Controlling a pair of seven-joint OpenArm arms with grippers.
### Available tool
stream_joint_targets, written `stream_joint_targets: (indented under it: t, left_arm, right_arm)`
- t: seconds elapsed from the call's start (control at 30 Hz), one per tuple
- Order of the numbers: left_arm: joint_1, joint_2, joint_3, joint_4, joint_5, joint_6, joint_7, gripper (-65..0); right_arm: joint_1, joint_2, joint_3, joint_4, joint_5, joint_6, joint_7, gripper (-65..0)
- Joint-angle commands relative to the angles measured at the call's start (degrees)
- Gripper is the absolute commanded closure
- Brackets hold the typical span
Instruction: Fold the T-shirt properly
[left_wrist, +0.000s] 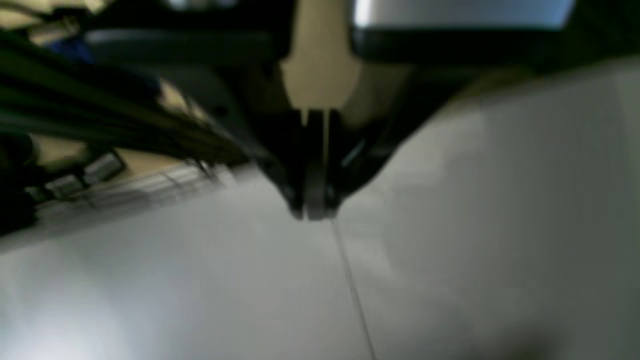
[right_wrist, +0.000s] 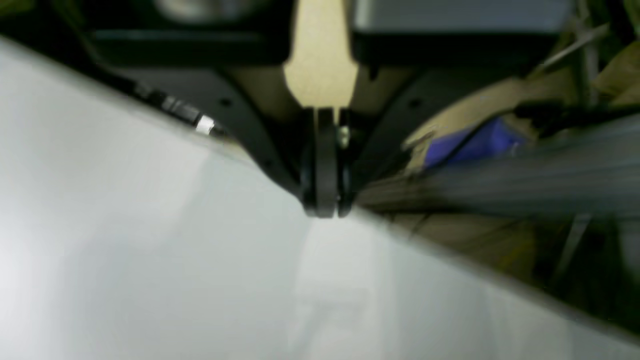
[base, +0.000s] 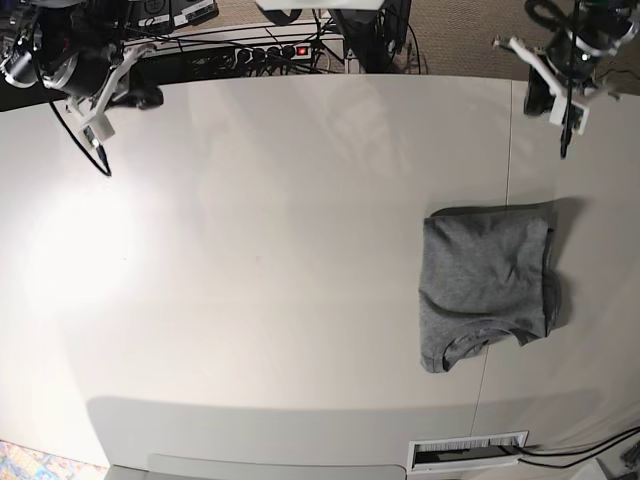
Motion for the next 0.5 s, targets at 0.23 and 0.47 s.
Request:
stream_joint_targets:
  t: [0.23, 0.47]
  left_arm:
    - [11.8, 5.6, -0.9, 0.9, -0.9, -1.1, 0.7, 0.0]
    - [15.4, 7.9, -0.7, -9.7, -2.8, -4.1, -4.4, 0.0]
  right_arm:
    - [-13.3, 0.3, 0.5, 0.7, 1.1, 0.1, -0.1, 0.0]
    - [-18.5, -5.4, 0.0, -3.8, -12.1, 0.1, 10.4, 0.0]
